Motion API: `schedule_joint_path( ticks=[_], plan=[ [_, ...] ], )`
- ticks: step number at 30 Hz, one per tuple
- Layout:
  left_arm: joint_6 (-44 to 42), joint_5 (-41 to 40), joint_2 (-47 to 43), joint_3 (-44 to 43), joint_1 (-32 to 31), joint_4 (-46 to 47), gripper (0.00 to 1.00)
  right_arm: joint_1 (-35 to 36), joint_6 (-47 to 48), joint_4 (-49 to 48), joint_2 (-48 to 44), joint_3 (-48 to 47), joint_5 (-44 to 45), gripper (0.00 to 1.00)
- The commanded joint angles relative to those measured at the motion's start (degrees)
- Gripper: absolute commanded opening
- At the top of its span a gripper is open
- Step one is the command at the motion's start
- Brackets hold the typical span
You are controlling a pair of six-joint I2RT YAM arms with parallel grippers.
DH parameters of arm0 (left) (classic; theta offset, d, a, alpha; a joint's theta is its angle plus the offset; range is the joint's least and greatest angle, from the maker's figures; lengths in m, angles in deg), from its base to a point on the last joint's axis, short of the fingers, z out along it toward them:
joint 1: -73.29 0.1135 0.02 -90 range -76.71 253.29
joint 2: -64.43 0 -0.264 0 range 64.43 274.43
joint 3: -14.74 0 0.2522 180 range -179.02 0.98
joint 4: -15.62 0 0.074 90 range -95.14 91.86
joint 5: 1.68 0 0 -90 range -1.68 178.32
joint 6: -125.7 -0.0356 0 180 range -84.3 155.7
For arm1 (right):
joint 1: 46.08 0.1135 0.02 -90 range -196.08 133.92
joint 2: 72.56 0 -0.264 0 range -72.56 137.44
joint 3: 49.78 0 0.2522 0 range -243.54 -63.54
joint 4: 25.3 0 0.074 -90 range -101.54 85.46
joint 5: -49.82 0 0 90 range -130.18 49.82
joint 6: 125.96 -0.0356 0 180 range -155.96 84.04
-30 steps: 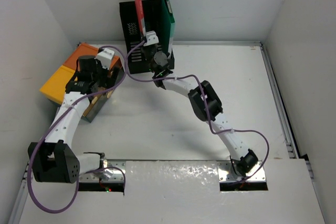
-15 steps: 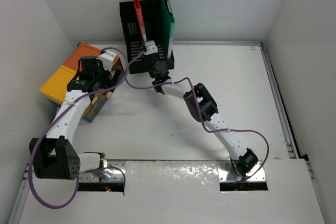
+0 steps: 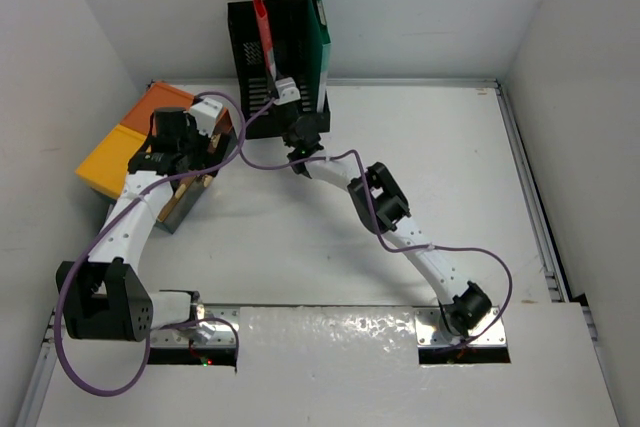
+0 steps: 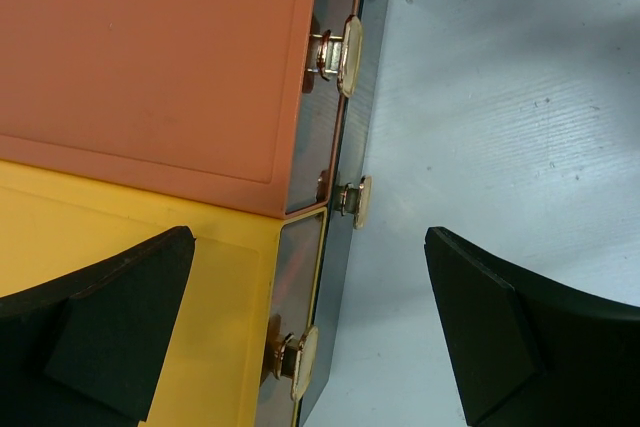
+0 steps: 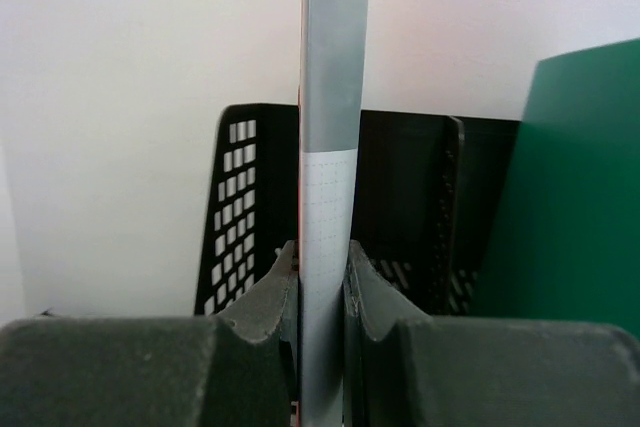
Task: Organize the desk
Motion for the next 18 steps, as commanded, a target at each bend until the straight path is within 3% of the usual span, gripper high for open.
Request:
schedule_joint_path(
  ticks=[1,6,13,18],
  plan=[
    [-0.17,0.88,-0.14,-0.8,0.73,1.26,1.0,-0.96,-1.35,3.41,0.21,-2.87,-6.02,0.0],
    [-0.35,0.88,-0.05,-1.06,0.64,0.73,1.0,-1.49,1.21,5.26,-0.24,-3.92,-8.15,0.0],
    [-0.44,0.88,0.21,-0.89,0.64,0.82,1.0,-4.82,-3.88,10.09,4.24,-7.97,-5.86,0.0],
    [-0.52,0.88,0.57,-0.98,0.64,0.82,1.0,-6.06,-3.01,12.63,5.21,-8.4,-9.8,0.0]
  ],
)
